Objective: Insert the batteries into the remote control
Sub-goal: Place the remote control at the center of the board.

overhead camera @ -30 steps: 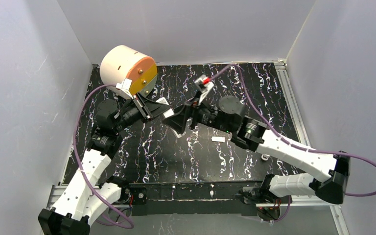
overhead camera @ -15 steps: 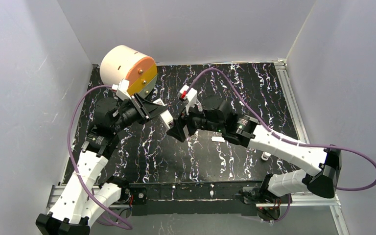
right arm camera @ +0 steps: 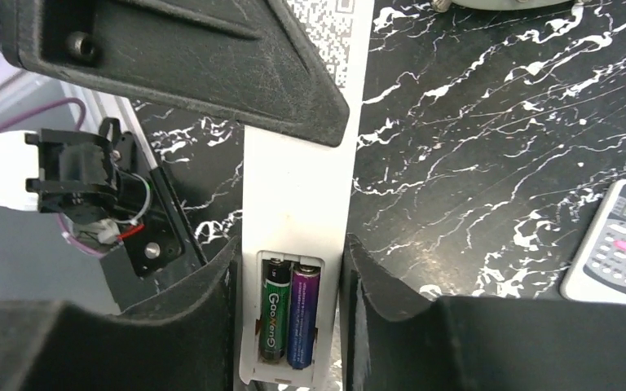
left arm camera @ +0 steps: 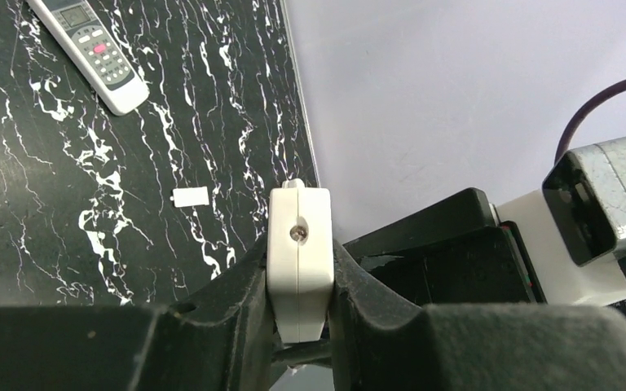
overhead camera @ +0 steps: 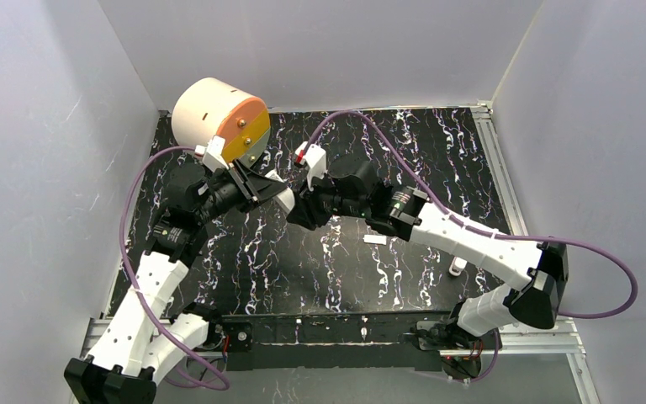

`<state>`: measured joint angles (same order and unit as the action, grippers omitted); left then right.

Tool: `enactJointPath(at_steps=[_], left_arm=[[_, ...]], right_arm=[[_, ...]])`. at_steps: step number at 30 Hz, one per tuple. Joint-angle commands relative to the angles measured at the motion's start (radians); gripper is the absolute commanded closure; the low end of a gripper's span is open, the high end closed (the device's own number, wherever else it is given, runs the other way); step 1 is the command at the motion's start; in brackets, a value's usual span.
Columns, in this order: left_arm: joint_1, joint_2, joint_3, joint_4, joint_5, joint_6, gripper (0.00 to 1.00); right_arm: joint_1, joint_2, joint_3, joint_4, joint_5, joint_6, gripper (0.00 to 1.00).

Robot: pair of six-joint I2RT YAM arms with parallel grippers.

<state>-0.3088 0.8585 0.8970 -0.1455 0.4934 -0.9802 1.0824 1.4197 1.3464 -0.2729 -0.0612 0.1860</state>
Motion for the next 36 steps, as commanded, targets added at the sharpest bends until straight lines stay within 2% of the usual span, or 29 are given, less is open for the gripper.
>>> enactJointPath(at_steps=[1, 6, 11, 13, 17, 21, 23, 25, 26, 29, 30, 32, 36], left_arm=[[0.01, 0.006, 0.059, 0.017, 0.156, -0.02, 0.72], [0.013, 0.016, 0.078, -0.095, 0.272, 0.057, 0.53], [0.017, 0.015, 0.044, -0.119, 0.38, 0.072, 0.51], [0.017, 0.016, 0.04, -0.144, 0.392, 0.083, 0.54], [0.016, 0.022, 0.02, -0.154, 0.433, 0.098, 0.67], [0.016, 0.022, 0.042, -0.235, 0.416, 0.203, 0.7], [0.016, 0.019, 0.038, -0.223, 0.408, 0.219, 0.77], [0.016, 0.025, 0.033, -0.218, 0.393, 0.231, 0.91], [0.016, 0.028, 0.027, -0.208, 0.397, 0.234, 0.98], [0.016, 0.031, 0.002, -0.183, 0.381, 0.238, 1.0], [0.016, 0.029, -0.008, -0.171, 0.371, 0.24, 1.0], [0.017, 0.026, -0.037, -0.145, 0.348, 0.233, 1.0], [0.016, 0.028, -0.085, -0.121, 0.257, 0.232, 1.0]], right_arm=[[-0.001, 0.015, 0.08, -0.082, -0.054, -0.092, 0.71], [-0.008, 0.019, 0.111, -0.2, -0.136, -0.225, 0.78], [-0.008, 0.009, 0.119, -0.266, -0.153, -0.308, 0.8], [-0.008, -0.001, 0.109, -0.272, -0.171, -0.329, 0.8], [-0.008, -0.005, 0.101, -0.276, -0.168, -0.35, 0.79], [-0.008, 0.002, 0.094, -0.263, -0.179, -0.354, 0.79], [-0.008, 0.007, 0.093, -0.253, -0.186, -0.352, 0.78], [-0.008, 0.012, 0.093, -0.248, -0.186, -0.344, 0.72], [-0.007, 0.012, 0.091, -0.245, -0.177, -0.338, 0.63], [-0.008, -0.02, 0.054, -0.207, -0.141, -0.312, 0.23], [-0.008, -0.039, 0.021, -0.186, -0.121, -0.301, 0.14], [-0.01, -0.085, -0.037, -0.141, -0.094, -0.282, 0.05], [-0.054, -0.178, -0.141, -0.057, -0.095, -0.199, 0.01]])
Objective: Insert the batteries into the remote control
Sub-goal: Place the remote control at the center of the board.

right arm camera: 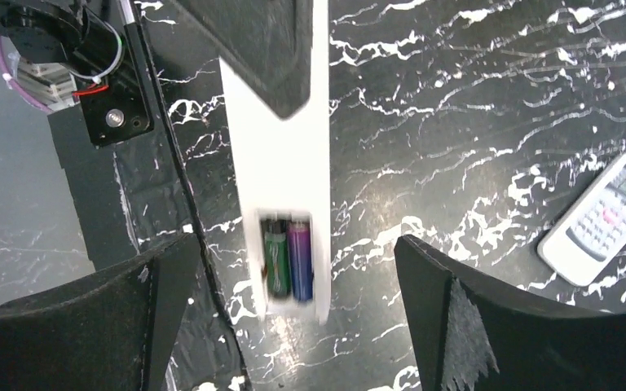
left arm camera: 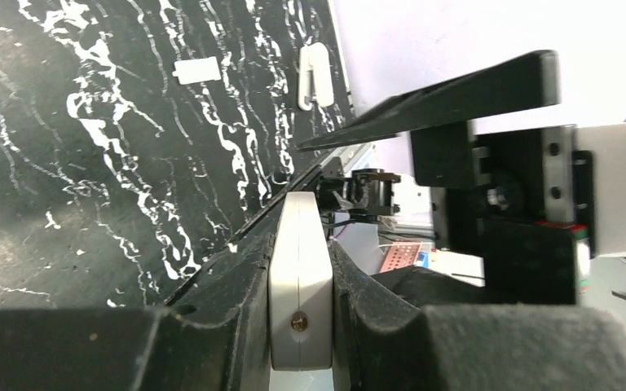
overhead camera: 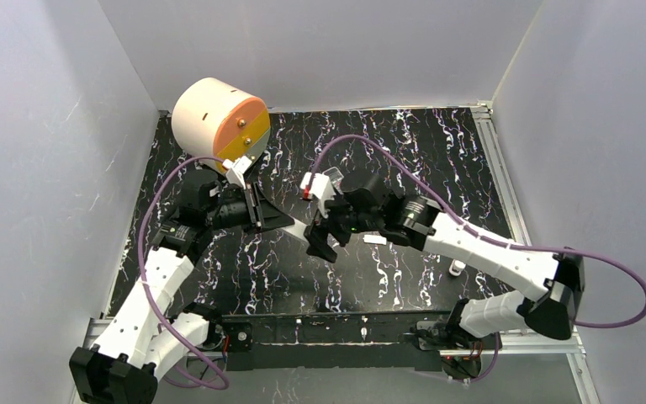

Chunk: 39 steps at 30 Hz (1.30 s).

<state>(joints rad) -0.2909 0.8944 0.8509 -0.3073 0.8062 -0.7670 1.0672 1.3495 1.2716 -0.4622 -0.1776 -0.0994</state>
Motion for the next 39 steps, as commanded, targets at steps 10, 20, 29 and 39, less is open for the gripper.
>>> enactJointPath(at_steps=[10, 20, 29, 39], left_arm=[[-0.006, 0.032, -0.265, 0.21, -0.209, -0.053, 1.0], [-0.077, 0.084, -0.42, 0.36, -0.354, -0.077, 1.0], [-0.12, 0.213, -0.448, 0.441, -0.4, -0.056, 0.89], [-0.121, 0.221, -0.389, 0.204, -0.513, -0.004, 0.62]], right_arm=[[-0.4, -0.183, -0.26, 0.032, 0.223, 0.458, 0.11], [-0.48, -0.052, -0.324, 0.018, 0.207, 0.298, 0.18], [-0.479, 0.1, -0.262, -0.024, 0.226, 0.165, 0.18], [-0.467, 0.231, -0.226, -0.11, 0.187, -0.114, 0.18]])
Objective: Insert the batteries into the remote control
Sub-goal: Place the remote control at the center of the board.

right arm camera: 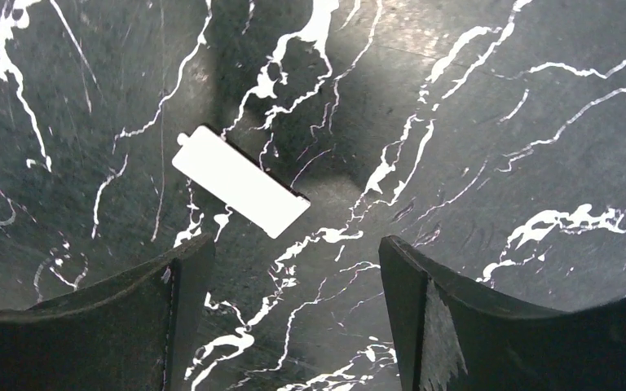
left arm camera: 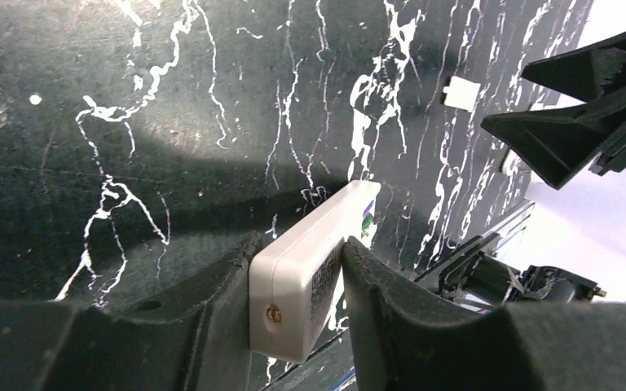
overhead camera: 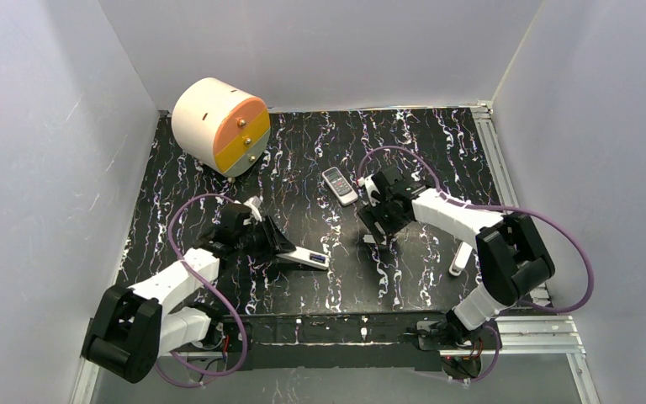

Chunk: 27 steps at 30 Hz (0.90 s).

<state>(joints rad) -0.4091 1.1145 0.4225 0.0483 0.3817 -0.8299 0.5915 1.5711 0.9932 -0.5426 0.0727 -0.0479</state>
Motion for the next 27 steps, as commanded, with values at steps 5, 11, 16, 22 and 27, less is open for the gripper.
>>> enactJointPath(at_steps=[5, 11, 16, 22, 27], left_arm=[[-0.002, 0.033, 0.069, -0.205, -0.128, 0.082, 0.6], [-0.002, 0.043, 0.085, -0.227, -0.163, 0.109, 0.48], [-0.003, 0.013, 0.086, -0.232, -0.181, 0.125, 0.36], [-0.002, -0.006, 0.117, -0.286, -0.207, 0.141, 0.23], [-0.001, -0.016, 0.165, -0.362, -0.269, 0.155, 0.19]], right_arm=[[0.05, 0.035, 0.049, -0.016, -0.109, -0.285, 0.18], [0.075, 0.079, 0.029, 0.02, -0.1, -0.334, 0.19], [0.073, 0.16, 0.079, -0.03, -0.106, -0.394, 0.34], [0.068, 0.223, 0.101, -0.056, -0.11, -0.415, 0.34], [0.068, 0.244, 0.09, -0.065, -0.112, -0.404, 0.43]])
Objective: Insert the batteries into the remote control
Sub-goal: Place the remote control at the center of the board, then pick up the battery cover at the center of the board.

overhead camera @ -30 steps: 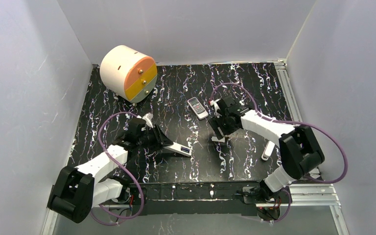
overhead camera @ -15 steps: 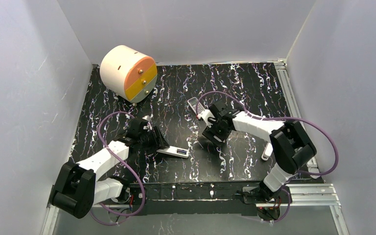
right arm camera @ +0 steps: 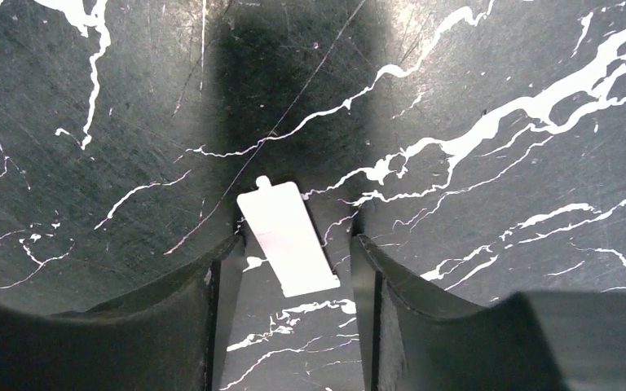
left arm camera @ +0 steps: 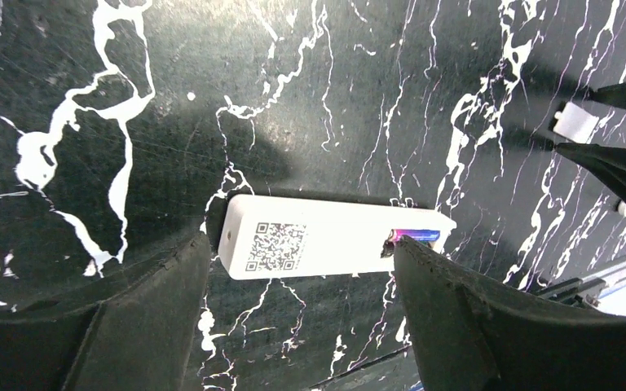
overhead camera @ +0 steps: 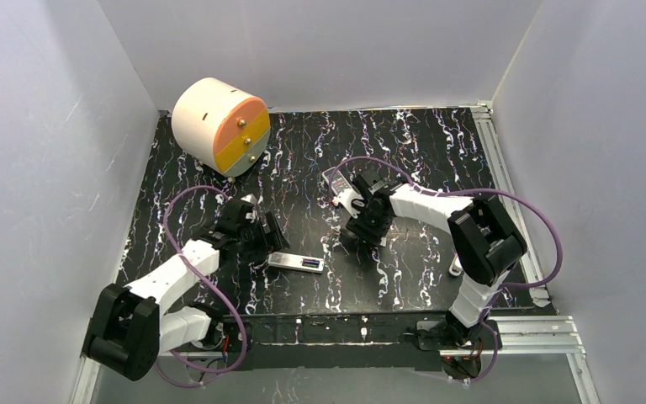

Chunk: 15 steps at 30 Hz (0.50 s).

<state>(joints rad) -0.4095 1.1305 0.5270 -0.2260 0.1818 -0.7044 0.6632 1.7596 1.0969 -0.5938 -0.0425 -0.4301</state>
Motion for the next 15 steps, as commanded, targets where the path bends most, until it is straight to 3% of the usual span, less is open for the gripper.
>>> enactJointPath(at_steps=[1, 4, 7, 11, 15], left_arm=[[-0.002, -0.038, 0.07, -0.1, -0.075, 0.037, 0.19], [-0.002, -0.062, 0.1, -0.12, -0.071, 0.061, 0.14], [-0.001, -0.076, 0.123, -0.12, -0.04, 0.08, 0.03], [-0.001, -0.064, 0.147, -0.097, 0.03, 0.078, 0.02], [-0.002, -0.051, 0.147, -0.059, 0.066, 0.058, 0.01]], right_arm=[[-0.004, 0.058, -0.014, -0.018, 0.005, -0.016, 0.48], [-0.002, 0.062, -0.02, -0.023, 0.021, 0.002, 0.55], [0.008, 0.055, -0.035, -0.021, 0.025, 0.019, 0.56], [0.019, 0.046, -0.057, -0.016, 0.052, 0.043, 0.38], [0.019, 0.043, -0.061, -0.04, 0.054, 0.039, 0.35]])
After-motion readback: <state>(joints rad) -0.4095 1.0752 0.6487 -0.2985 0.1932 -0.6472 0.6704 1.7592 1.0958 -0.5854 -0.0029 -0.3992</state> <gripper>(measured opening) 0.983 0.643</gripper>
